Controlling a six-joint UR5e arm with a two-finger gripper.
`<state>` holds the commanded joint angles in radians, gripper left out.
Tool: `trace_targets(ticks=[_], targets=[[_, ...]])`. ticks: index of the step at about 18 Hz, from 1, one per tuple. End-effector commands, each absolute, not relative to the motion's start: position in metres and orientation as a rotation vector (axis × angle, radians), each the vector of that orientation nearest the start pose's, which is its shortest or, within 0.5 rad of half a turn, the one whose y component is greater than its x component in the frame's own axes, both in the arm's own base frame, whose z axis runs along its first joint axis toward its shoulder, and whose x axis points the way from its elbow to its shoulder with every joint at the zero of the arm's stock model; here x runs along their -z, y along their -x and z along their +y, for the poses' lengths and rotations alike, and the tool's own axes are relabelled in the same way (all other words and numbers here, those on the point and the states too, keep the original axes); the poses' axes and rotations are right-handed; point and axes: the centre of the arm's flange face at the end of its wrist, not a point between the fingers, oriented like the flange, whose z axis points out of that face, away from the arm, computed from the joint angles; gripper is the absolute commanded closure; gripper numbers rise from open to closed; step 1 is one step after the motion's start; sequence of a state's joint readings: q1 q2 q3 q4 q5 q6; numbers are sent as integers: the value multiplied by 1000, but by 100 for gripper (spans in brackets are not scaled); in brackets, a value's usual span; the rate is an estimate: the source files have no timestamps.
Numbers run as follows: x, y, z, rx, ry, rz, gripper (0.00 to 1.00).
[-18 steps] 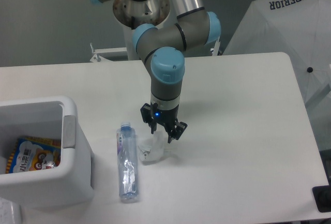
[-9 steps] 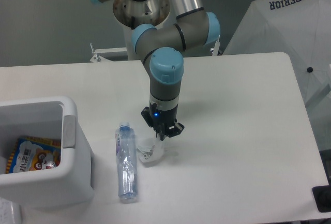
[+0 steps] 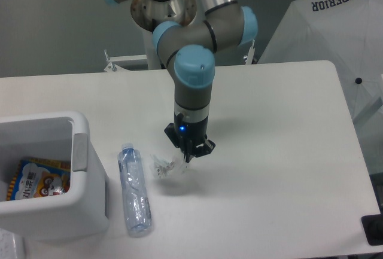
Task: Place the trash in the trash can
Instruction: 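Lift the wrapper and carry it over the white bin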
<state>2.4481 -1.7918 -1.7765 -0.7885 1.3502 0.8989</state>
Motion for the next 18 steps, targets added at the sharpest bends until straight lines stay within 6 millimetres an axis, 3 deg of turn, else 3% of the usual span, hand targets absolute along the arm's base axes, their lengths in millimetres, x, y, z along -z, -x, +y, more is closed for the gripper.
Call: trace_targets(ticks=[7, 13, 18], targets=[[-450, 373, 457, -7, 2400, -201, 100], [-505, 362, 464, 190, 2223, -502, 100], [-543, 340, 467, 319, 2119, -581, 100]])
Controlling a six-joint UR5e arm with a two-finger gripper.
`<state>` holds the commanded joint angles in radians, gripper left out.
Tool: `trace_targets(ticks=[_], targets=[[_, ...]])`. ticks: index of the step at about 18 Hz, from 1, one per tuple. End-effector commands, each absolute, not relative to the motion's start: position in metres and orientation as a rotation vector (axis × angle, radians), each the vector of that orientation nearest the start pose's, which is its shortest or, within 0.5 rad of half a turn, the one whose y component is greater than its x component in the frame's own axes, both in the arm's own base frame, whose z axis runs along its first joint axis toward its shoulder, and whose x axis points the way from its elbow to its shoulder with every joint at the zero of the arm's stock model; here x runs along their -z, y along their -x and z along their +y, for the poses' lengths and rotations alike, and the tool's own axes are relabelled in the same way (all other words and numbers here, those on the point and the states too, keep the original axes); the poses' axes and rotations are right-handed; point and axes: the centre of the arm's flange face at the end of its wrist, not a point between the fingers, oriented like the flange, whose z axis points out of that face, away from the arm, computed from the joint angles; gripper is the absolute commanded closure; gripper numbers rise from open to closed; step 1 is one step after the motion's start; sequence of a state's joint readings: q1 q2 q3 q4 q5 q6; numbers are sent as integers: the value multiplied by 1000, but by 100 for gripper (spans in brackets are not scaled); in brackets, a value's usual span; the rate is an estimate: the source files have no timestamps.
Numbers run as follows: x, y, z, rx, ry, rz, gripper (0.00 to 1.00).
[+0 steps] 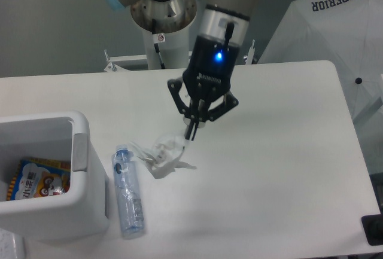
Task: Place the trash in the trash can
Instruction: 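Lift the wrapper and carry it over the white bin, then open the gripper to drop the wrapper into the bin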
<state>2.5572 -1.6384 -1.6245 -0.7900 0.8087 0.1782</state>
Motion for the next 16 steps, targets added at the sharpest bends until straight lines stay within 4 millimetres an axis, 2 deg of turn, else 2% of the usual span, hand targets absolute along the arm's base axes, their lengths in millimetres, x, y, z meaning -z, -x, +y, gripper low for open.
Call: trace_targets(ticks=[1, 3, 5, 10, 14, 15, 16], targets=[[-552, 331, 466, 342, 2100, -581, 100], [-558, 310, 474, 379, 2096, -557, 100], [-558, 285, 489, 409, 2114, -503, 100], [-552, 245, 517, 461, 2150, -408, 100], [-529, 217, 544, 505, 2197, -314, 100], [-525, 212, 549, 507, 2206, -286, 98], [-521, 211, 554, 508, 2213, -264, 91]])
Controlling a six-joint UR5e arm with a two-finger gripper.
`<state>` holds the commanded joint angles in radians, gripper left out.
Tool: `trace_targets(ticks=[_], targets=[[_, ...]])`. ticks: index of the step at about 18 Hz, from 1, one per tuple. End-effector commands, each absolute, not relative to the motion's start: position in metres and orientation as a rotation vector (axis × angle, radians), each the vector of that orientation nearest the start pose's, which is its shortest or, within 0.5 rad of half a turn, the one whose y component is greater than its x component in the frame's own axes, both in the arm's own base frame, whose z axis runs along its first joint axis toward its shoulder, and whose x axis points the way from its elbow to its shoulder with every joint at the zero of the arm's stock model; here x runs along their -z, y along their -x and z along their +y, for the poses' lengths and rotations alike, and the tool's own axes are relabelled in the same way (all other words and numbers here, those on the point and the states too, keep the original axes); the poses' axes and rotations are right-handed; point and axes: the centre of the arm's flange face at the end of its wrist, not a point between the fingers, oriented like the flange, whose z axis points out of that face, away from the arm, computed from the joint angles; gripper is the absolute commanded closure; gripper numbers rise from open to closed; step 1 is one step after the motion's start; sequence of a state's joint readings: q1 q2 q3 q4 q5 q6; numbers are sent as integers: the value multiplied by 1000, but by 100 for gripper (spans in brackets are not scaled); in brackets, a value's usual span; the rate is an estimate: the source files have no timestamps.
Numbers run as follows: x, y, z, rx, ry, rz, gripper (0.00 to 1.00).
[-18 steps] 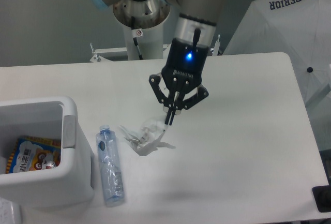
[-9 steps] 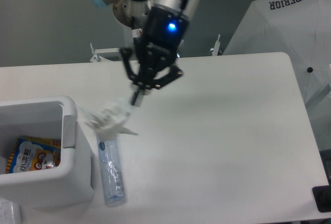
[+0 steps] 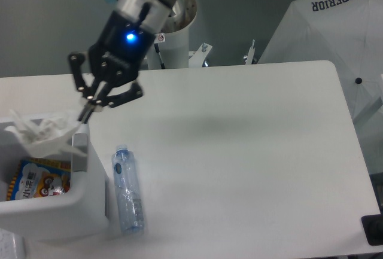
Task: Place the trash in the trash can
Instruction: 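Open the gripper to drop the wrapper into the bin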
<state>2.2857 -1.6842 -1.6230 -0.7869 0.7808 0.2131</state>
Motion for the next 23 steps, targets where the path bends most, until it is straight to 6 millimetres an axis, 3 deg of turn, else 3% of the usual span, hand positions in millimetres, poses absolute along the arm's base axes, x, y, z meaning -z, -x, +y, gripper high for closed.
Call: trace_targets(ticks=[2, 5, 6, 9, 13, 17, 19, 21, 23], targets=[[-517, 205, 563, 512, 2222, -230, 88], [-511, 200, 569, 522, 2228, -215, 62], [-510, 199, 570, 515, 2231, -196, 44], [-507, 199, 571, 485, 2234, -126, 20], [-516, 200, 572, 478, 2226, -130, 2], [-528, 207, 571, 470, 2211, -163, 0], [-536, 223, 569, 478, 2196, -243, 0], [-531, 237, 579, 498, 2198, -301, 0], [-534, 261, 580, 473, 2195, -426, 0]])
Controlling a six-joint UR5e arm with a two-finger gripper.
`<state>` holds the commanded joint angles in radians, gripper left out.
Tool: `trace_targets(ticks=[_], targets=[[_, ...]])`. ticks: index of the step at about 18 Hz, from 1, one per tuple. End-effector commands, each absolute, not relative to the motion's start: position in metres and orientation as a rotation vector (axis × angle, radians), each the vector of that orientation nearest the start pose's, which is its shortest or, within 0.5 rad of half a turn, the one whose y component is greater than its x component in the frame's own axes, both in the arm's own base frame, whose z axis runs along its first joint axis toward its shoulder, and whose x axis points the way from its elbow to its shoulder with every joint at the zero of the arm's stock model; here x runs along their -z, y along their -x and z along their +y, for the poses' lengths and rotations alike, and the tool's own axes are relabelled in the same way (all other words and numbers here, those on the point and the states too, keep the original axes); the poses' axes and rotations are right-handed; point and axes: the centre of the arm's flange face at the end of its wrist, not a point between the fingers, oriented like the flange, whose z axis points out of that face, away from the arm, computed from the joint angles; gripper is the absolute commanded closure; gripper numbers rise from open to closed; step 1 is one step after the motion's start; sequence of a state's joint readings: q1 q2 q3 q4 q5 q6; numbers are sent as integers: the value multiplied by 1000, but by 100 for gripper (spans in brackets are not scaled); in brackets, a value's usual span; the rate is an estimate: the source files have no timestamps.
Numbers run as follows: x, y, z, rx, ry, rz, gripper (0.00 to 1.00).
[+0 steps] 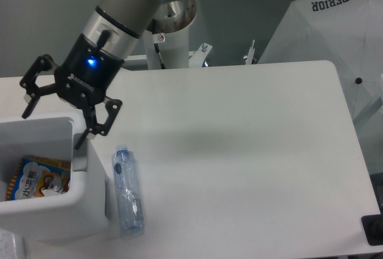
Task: Place the trash in the trash can
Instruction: 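Open the gripper to drop the wrapper into the bin, then move the open gripper over the clear water bottle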
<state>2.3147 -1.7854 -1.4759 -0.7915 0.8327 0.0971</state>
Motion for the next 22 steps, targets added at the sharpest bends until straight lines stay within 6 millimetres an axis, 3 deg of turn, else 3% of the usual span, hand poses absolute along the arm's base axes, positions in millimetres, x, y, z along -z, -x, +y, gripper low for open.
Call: trace_targets(ticks=[3, 7, 13, 15, 22], targets=[[-521, 283, 582, 407, 2226, -573, 0], [-505, 310, 571, 325, 2252, -674, 0], [-450, 340, 564, 342, 2307, -775, 0], [-440, 346, 566, 334, 2320, -789, 0], [-371, 365, 587, 397, 2383, -839, 0]])
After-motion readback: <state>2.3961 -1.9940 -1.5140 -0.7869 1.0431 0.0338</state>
